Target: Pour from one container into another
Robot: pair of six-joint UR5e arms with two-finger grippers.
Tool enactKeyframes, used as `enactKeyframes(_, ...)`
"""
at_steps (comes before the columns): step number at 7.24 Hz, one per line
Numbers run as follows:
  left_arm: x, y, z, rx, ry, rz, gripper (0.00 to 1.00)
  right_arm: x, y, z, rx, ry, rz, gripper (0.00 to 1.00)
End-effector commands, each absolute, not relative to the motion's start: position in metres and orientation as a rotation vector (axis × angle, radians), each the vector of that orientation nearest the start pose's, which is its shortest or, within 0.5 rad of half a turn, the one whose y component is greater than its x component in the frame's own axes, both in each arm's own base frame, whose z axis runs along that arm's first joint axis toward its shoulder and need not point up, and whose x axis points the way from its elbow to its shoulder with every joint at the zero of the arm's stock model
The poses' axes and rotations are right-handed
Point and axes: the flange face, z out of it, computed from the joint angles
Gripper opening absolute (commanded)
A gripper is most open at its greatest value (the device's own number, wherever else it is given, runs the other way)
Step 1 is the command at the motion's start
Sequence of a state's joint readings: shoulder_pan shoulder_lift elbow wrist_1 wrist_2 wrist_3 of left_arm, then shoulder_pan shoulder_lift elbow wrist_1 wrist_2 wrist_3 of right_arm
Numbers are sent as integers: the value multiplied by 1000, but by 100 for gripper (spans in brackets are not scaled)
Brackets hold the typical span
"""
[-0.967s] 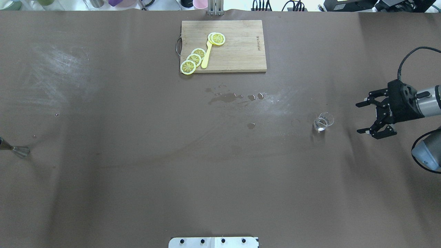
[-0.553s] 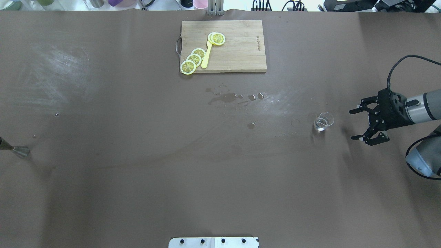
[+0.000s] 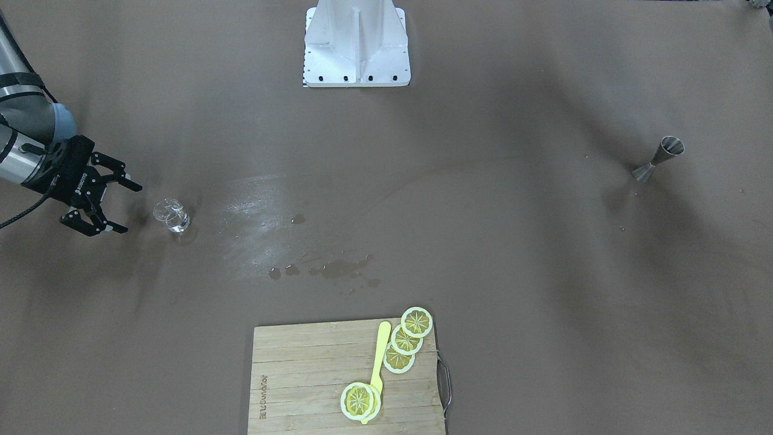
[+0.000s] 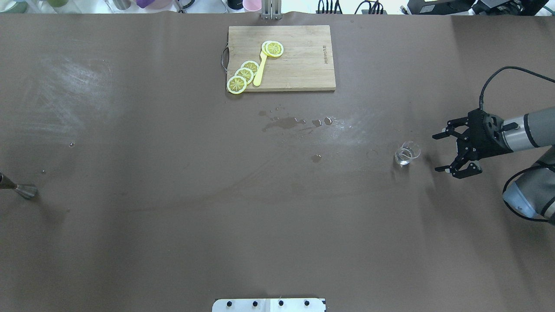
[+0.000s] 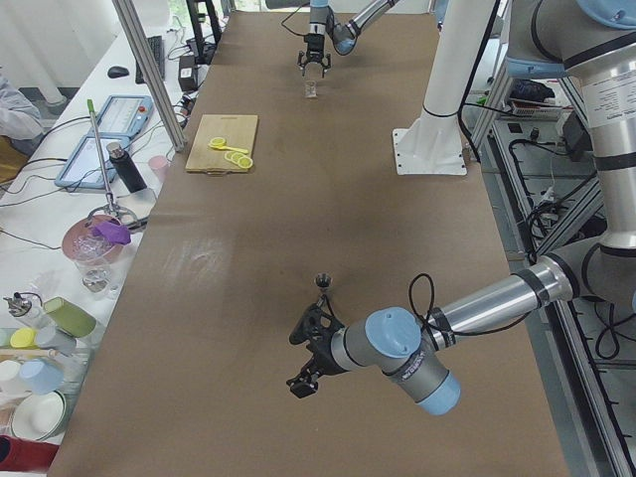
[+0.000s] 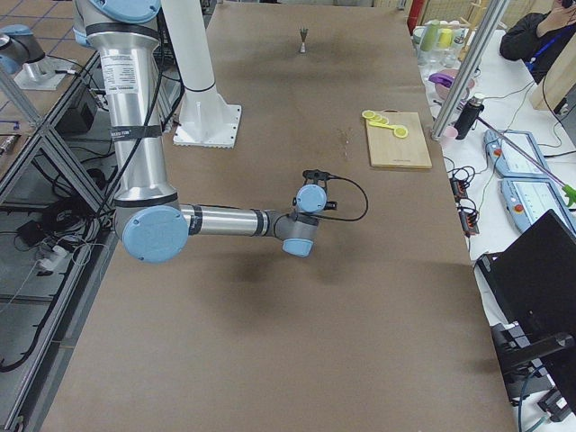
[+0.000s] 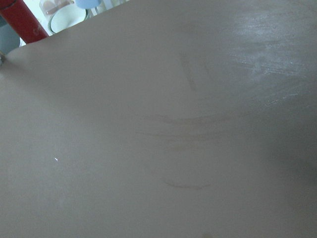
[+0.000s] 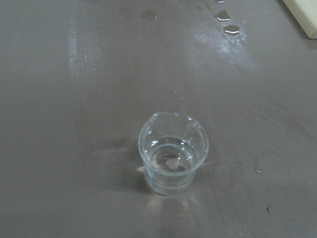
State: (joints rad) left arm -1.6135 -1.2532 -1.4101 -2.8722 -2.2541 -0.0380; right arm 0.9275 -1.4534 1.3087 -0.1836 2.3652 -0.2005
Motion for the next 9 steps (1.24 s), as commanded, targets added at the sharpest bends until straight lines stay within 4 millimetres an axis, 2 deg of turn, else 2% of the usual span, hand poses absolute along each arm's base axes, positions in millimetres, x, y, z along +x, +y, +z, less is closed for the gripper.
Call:
enactKeyframes(1,-90,-347,713,931,557,223,98,-283,-486,559,1071,-985,-1185,99)
enactKeyframes(2,-92,-368,696,992,541,235,98,-285,-485,558,1072,-987,-1188,99)
enactKeyframes(3,-92,-380,686,1022,538,247,98,-288,-485,556,1070,-995,-1191,99)
enactKeyframes(4,-95,-384,683,1036,505,232,98,-292,-483,555,1068,-1003,-1199,99)
enactKeyframes(6,-91,-409,661,1082,512,261,98,-305,-481,547,1073,-1019,-1217,99)
enactKeyframes(7,-90,-415,659,1075,512,262,98,-309,-480,545,1074,-1024,-1224,99)
enactKeyframes(8,-80,-417,664,1036,526,284,98,-311,-481,542,1078,-1026,-1227,99)
enactKeyframes(9,-81,-413,664,1044,526,287,98,-314,-480,543,1077,-1026,-1229,99)
